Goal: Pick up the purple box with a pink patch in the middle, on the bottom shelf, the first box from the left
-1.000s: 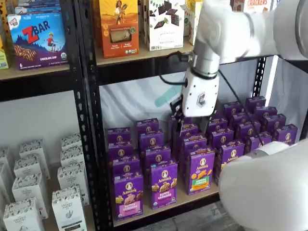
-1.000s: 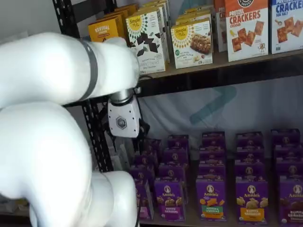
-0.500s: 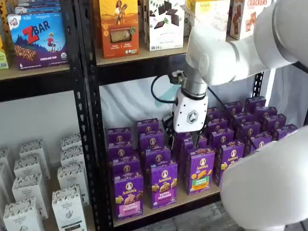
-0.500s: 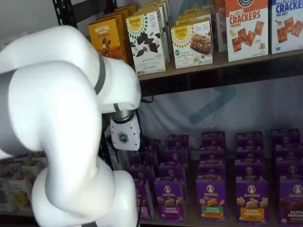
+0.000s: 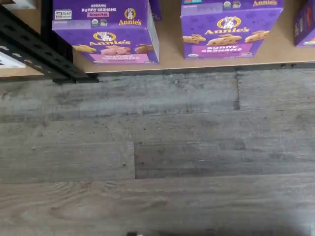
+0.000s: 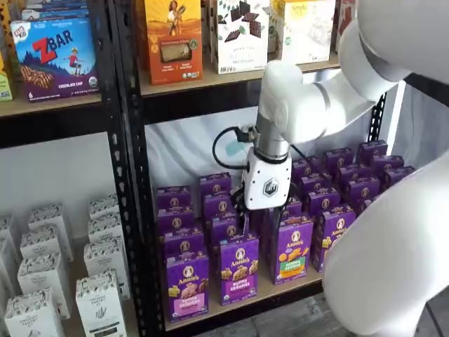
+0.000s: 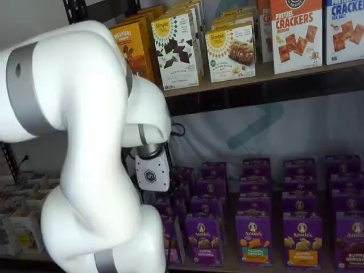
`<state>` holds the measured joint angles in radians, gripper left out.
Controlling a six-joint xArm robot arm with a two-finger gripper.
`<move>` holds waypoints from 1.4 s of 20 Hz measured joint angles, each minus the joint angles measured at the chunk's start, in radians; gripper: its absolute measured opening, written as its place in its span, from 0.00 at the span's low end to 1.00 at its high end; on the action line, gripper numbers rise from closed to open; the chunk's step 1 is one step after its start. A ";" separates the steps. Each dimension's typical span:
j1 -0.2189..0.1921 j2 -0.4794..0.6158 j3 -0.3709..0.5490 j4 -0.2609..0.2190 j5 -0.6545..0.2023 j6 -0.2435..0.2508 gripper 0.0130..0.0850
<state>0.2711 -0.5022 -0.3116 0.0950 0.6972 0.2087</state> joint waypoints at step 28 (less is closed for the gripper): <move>0.004 0.518 -0.168 -0.034 -0.308 0.016 1.00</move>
<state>0.2747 0.0153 -0.4799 0.0610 0.3889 0.2248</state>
